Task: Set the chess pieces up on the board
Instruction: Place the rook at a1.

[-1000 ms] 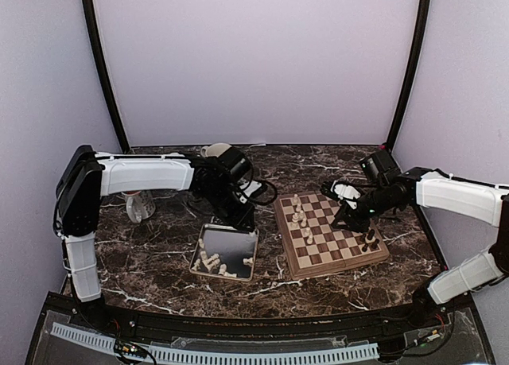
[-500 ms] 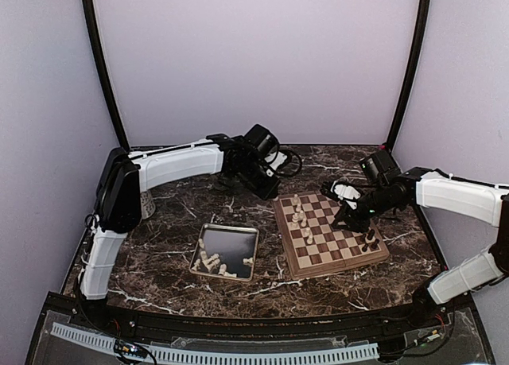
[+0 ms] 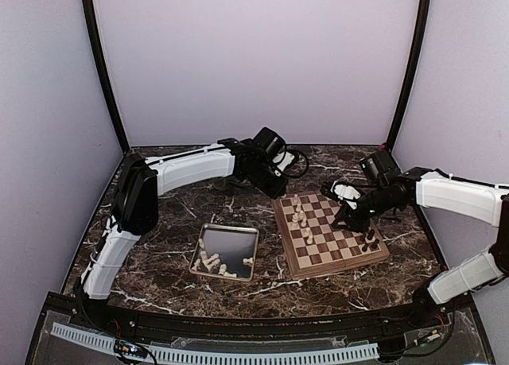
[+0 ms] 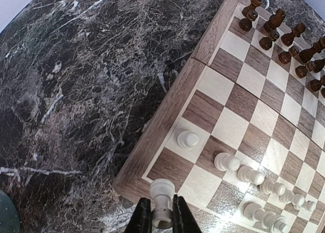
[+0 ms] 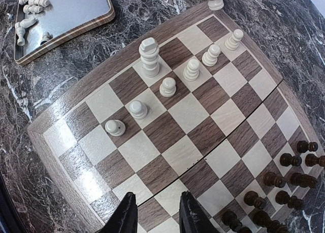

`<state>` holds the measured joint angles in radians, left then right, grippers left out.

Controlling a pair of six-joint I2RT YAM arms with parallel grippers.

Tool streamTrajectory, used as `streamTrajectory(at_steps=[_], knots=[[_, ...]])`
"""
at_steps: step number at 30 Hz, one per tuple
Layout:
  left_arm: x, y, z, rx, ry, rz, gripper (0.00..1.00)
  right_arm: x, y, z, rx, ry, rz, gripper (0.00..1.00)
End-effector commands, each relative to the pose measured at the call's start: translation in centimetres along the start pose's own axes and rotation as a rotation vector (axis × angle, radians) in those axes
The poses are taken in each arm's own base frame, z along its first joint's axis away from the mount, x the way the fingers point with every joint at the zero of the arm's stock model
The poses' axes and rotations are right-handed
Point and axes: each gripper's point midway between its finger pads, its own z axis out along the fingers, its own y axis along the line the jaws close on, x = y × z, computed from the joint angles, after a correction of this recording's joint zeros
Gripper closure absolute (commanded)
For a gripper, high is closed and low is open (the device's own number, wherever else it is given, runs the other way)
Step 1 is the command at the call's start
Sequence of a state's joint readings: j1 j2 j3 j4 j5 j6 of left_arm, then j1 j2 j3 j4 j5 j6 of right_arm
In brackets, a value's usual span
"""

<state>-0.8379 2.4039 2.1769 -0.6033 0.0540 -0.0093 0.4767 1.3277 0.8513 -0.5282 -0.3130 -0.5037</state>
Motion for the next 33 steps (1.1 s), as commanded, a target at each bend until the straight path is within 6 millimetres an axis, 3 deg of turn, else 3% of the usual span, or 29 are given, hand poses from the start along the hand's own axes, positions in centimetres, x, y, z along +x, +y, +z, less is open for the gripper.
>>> streamTrajectory(at_steps=[1,19,33], knots=[[-1.3,-0.3,0.1,0.022,-0.034,0.017,0.91,0.5,-0.2,0.2,0.008,0.012,0.0,0.71],[-0.7,-1.0,1.7,0.067,-0.019,0.003,0.9,0.7,-0.3,0.4,0.006,0.023,0.002,0.71],[-0.7,-1.2,2.0,0.071,-0.02,-0.012,0.65,0.8,-0.3,0.5,0.005,0.028,0.002,0.7]])
